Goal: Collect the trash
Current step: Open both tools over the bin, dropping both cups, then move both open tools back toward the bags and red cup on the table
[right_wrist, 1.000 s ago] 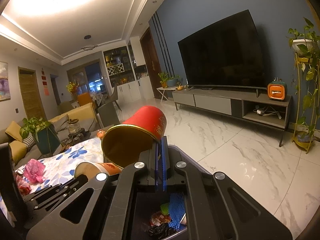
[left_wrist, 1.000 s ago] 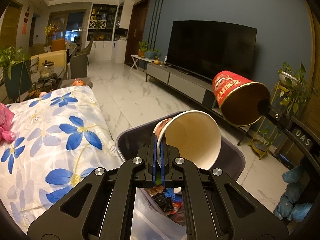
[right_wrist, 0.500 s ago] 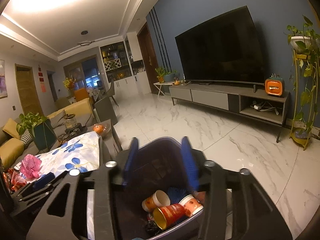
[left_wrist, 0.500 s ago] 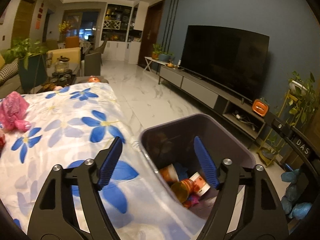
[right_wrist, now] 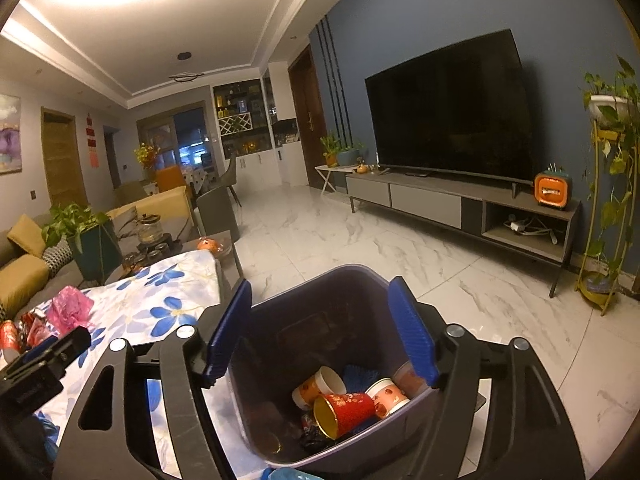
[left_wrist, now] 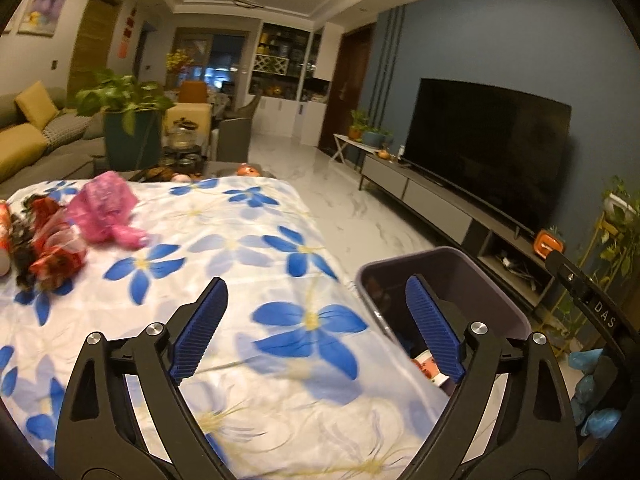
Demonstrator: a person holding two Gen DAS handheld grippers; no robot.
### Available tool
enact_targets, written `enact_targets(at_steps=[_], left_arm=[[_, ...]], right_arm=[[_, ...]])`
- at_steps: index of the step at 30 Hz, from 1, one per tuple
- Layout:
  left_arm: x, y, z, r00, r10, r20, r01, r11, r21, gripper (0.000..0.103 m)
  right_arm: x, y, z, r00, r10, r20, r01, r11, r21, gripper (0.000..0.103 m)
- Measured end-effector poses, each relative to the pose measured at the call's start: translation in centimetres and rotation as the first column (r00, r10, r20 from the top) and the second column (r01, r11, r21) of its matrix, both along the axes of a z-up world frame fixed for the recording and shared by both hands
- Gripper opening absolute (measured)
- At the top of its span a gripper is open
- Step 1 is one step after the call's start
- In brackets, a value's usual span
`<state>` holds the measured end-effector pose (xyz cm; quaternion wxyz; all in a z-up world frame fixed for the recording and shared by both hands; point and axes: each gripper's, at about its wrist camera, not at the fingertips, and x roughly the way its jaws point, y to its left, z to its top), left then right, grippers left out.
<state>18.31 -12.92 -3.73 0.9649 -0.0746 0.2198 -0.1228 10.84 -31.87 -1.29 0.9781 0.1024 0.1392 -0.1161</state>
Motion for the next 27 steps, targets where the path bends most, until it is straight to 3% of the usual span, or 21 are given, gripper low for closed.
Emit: enact_targets(at_steps=[16,27], left_arm=[[-3.8,8.8,0.5,0.983,0.184,0.008,-0.184,0.983,0.013,0.090],[-5.9,15.5,-0.1,0.952,0.306,0.031,-0.307,0.950,0.055,0.090]], right_arm=[[-1.3,7.6,1.2,0.994,0.109,0.009,-0.108,0.991,-0.074,0.074],[-0.1,13.4,0.5,0.973,0.231,-0.014,-0.231,0.971,-0.057,0.073]])
